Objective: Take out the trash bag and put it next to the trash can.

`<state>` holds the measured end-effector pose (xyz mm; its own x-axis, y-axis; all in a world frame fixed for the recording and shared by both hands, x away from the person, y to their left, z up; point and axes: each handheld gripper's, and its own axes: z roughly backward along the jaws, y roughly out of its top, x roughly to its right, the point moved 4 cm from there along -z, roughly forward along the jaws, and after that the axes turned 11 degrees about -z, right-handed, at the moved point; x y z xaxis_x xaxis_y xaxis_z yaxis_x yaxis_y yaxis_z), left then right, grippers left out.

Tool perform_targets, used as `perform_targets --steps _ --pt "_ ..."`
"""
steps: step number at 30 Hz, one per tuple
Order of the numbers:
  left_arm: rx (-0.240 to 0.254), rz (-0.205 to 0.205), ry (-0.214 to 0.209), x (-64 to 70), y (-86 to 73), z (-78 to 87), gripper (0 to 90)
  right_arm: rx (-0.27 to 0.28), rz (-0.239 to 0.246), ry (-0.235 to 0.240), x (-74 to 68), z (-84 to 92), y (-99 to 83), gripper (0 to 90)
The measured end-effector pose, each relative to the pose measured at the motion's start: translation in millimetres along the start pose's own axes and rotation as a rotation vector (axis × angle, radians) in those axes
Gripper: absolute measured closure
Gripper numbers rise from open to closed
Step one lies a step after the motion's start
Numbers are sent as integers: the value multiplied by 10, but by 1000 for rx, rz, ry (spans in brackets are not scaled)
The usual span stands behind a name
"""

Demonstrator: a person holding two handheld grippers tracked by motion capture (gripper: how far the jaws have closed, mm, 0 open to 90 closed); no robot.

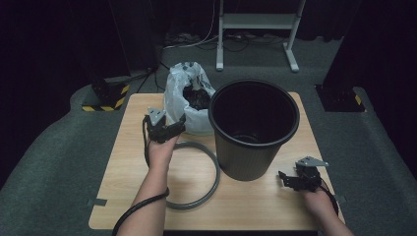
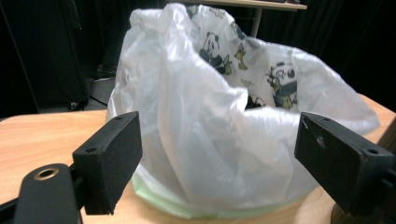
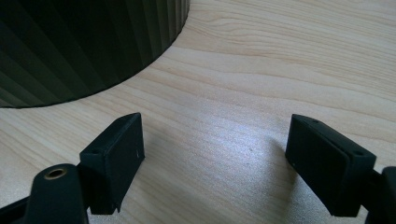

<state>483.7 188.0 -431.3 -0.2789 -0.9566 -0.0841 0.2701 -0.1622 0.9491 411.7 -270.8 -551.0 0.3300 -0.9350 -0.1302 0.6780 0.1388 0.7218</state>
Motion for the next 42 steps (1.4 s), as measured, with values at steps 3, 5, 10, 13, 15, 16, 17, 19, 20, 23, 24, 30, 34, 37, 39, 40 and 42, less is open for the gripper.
perform_targets --steps 3,5,10,13,15,16,17,19,20,23,24,30,34,37,39,40,42 --pt "-24 -1 -12 -5 -71 71 151 0 0 0 0 0 0 194" --pt "-38 -9 -25 -2 -116 123 151 0 0 0 0 0 0 194" --pt "-65 -24 -52 -15 -221 247 150 0 0 0 0 0 0 194" --pt "-81 -30 -65 -30 -282 309 151 0 0 0 0 0 0 194" --pt "-100 -41 -75 -47 -336 356 151 0 0 0 0 0 0 194" --pt "-108 -38 -80 -47 -362 374 150 0 0 0 0 0 0 194" --pt "-116 -42 -80 -52 -389 395 150 0 0 0 0 0 0 194" --pt "-142 -59 -82 -66 -444 431 148 0 0 0 0 0 0 194" --pt "-151 -67 -80 -73 -470 450 148 0 0 0 0 0 0 194" --pt "-177 -64 -83 -102 -564 501 146 0 3 1 -1 0 -1 194" --pt "-185 -66 -82 -112 -586 509 146 0 4 2 -1 0 0 193" --pt "-234 -61 -96 -174 -747 537 146 -2 5 5 -5 -4 1 186" --pt "-278 -102 -96 -174 -842 545 147 -3 7 7 -5 -7 3 184" --pt "-321 -125 -101 -173 -902 548 146 -4 8 8 -6 -7 4 183" --pt "-352 -131 -106 -180 -947 554 152 -4 9 9 -6 -8 4 183" --pt "-372 -126 -103 -188 -973 558 153 -4 10 10 -7 -8 4 182" --pt "-418 -107 -84 -229 -1042 568 165 -4 15 12 -6 -10 7 182"
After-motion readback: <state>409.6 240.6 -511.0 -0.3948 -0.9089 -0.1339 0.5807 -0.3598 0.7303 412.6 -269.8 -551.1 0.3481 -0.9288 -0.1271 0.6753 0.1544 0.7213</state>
